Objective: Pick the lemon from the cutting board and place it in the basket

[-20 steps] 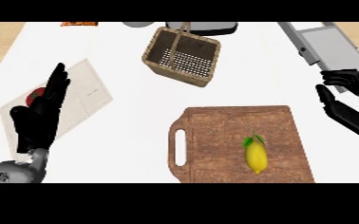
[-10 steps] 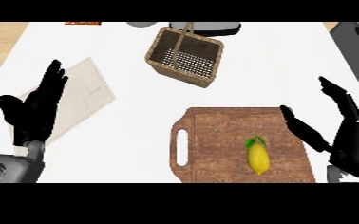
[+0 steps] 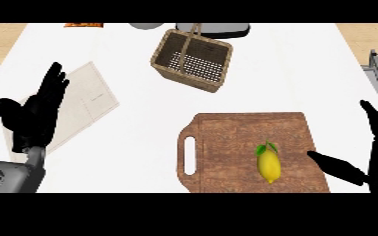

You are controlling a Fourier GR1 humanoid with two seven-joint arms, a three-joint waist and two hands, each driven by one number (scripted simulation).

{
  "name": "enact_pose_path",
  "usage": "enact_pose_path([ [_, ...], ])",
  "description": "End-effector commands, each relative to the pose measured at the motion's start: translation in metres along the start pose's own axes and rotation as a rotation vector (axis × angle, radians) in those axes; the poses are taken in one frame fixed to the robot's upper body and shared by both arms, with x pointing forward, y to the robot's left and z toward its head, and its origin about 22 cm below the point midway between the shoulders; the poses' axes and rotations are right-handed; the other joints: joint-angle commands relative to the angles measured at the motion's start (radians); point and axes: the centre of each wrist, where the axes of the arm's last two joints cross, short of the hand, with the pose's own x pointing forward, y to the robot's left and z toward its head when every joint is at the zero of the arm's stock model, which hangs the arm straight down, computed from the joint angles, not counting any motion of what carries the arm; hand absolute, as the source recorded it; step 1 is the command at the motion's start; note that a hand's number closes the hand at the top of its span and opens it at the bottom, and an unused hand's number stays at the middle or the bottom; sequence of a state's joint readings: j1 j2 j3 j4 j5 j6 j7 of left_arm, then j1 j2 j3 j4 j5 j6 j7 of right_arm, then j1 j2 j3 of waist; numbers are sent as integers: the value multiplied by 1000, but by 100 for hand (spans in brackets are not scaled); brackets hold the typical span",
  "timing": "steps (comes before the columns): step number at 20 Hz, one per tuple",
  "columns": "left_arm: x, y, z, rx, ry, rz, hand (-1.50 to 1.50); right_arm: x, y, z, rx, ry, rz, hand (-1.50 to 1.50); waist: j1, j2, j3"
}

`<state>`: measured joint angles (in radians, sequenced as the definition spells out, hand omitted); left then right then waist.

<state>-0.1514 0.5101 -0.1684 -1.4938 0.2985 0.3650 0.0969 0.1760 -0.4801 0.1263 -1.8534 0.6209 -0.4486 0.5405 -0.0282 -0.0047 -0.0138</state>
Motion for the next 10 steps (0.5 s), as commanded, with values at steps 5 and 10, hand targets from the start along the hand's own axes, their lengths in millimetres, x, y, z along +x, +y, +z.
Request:
enact_pose_path([
  [5,-6,-4,3,-22,-1,0,0,55,-36,39,364,172,225,-150,20,0,3],
  [10,-5,-11,-1,-31,-7,6,0,92,-85,74,405,217,236,-150,15,1,11],
])
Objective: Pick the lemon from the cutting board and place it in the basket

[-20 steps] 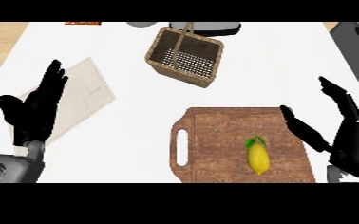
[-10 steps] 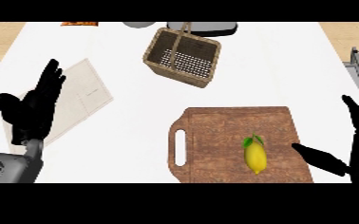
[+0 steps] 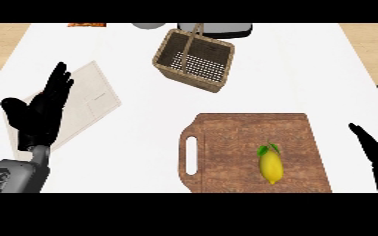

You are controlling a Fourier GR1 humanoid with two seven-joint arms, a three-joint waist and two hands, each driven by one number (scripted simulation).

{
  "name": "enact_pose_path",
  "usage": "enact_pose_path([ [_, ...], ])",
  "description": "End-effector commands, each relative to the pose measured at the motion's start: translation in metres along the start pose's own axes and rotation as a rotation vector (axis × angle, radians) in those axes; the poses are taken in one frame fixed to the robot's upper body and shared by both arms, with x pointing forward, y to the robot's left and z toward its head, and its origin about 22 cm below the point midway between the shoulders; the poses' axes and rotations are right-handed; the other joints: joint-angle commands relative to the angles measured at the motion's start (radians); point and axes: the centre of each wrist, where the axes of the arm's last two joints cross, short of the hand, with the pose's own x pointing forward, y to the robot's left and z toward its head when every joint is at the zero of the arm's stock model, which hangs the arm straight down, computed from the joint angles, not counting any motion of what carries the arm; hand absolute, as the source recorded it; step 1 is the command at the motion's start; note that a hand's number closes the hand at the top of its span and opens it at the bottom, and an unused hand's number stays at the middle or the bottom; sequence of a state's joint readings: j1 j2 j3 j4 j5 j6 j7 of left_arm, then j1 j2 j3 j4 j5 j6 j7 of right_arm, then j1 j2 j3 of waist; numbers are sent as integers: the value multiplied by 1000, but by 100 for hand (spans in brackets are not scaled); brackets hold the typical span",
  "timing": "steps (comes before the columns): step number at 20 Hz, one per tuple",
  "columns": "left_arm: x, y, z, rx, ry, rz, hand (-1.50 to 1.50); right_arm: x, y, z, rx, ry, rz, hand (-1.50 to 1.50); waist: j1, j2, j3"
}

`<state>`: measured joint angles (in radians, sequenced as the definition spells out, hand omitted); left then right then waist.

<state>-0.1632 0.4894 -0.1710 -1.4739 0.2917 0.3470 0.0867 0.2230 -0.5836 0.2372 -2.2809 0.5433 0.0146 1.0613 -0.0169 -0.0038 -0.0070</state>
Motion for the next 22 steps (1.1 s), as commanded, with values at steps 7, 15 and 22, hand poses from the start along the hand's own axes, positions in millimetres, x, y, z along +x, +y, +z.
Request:
enact_pose_path([
  [7,-16,3,-8,-20,5,7,0,27,-8,25,-25,58,-68,-150,12,4,6],
  [15,-13,2,1,-15,7,18,0,13,32,2,-14,29,-99,-150,15,3,7],
  [22,18,-15,-26,-20,0,4,0,19,71,7,-80,-36,-126,-150,9,4,7],
])
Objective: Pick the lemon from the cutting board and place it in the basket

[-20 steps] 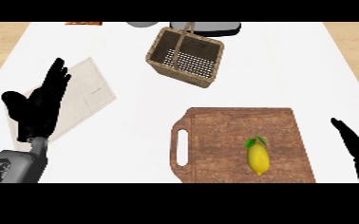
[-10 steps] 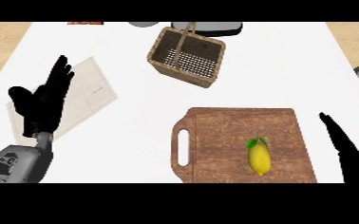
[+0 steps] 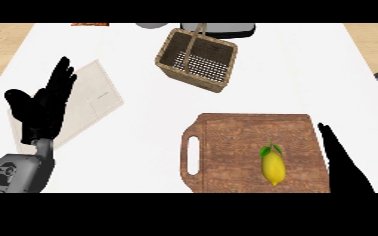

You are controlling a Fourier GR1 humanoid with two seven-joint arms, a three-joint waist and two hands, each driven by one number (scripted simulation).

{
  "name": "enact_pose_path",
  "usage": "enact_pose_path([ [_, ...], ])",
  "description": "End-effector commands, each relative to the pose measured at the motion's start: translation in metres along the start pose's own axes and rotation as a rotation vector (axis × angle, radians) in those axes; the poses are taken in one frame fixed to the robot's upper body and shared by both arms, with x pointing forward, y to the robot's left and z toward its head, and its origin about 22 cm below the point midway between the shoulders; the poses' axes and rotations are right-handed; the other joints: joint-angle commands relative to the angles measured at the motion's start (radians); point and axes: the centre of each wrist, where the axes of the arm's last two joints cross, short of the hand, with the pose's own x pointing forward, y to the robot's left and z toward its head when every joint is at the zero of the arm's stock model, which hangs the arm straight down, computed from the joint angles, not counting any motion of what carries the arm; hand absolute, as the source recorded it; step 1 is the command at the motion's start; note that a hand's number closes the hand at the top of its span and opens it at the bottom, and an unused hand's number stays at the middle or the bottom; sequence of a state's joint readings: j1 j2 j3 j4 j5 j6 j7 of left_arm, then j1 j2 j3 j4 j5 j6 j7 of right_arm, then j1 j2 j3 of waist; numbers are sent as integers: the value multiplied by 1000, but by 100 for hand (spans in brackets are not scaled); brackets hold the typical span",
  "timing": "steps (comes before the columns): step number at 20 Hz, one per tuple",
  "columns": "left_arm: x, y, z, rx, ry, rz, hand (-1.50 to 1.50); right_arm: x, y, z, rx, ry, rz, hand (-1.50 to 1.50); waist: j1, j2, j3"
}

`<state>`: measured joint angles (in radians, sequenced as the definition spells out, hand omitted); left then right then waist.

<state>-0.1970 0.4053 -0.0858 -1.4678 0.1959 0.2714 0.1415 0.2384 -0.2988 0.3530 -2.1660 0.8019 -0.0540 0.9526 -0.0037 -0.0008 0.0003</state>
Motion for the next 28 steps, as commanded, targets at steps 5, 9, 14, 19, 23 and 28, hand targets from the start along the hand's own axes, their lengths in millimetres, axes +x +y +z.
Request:
enact_pose_path([
  [5,2,0,0,6,-7,4,0,-24,23,-13,-57,-5,17,-150,0,0,0],
  [9,4,11,15,15,2,14,0,-21,27,18,-69,-16,-9,-150,1,-1,0],
  [14,-9,0,11,-3,0,13,0,-4,39,7,-53,-28,-23,-150,2,0,0],
  [19,-31,5,11,-8,5,-5,0,-12,49,6,-48,-19,0,-150,1,0,0],
  [23,7,1,15,3,-3,6,0,-13,61,-7,-50,18,45,-150,4,0,0],
  [28,-4,-16,5,-7,6,13,0,-24,68,0,-50,46,49,-150,-1,0,0],
])
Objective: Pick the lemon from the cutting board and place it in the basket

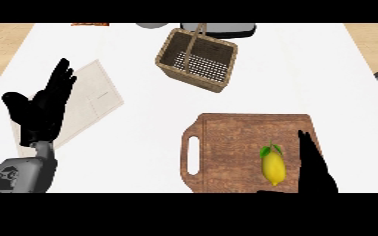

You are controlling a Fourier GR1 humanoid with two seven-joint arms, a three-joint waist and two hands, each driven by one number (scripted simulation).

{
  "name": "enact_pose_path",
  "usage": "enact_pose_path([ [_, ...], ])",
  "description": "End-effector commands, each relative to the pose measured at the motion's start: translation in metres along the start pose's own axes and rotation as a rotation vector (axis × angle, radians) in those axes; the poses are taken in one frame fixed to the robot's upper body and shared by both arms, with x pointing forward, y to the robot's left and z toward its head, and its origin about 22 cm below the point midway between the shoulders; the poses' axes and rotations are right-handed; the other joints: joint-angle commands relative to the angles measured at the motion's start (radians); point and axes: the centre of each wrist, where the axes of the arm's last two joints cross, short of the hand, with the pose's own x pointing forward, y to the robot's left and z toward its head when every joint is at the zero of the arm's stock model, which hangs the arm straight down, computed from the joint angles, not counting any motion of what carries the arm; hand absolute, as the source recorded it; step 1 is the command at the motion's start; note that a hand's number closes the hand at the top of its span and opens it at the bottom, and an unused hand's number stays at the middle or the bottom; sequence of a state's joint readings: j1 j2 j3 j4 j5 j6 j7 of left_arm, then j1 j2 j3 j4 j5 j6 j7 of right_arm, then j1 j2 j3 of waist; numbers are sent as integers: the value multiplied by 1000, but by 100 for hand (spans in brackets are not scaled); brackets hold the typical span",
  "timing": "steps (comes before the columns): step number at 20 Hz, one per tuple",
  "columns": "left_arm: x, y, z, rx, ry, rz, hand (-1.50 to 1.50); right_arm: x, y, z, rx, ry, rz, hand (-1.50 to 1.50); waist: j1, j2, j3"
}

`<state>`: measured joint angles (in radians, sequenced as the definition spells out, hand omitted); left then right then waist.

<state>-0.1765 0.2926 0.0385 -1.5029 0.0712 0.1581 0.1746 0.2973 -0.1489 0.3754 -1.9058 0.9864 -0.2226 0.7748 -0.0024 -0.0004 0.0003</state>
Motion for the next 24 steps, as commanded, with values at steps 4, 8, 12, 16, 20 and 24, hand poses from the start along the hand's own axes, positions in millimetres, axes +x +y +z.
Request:
enact_pose_path([
  [4,3,-9,-3,6,-9,-10,0,-6,15,-31,13,8,18,-150,2,0,0],
  [8,11,-9,-22,-4,-3,1,0,-9,14,-25,-3,17,29,-150,-1,0,0],
  [12,-10,13,-10,1,-8,-13,0,-5,30,-37,30,12,48,-150,2,1,0],
  [16,-5,-4,3,-12,-2,-4,0,-11,27,-46,40,40,40,-150,3,0,0],
  [20,0,-12,2,3,-9,-13,0,-7,43,-31,98,19,51,-150,3,0,0],
  [24,-1,3,3,-5,-1,-9,0,-15,49,-24,225,-41,124,150,10,-1,0],
])
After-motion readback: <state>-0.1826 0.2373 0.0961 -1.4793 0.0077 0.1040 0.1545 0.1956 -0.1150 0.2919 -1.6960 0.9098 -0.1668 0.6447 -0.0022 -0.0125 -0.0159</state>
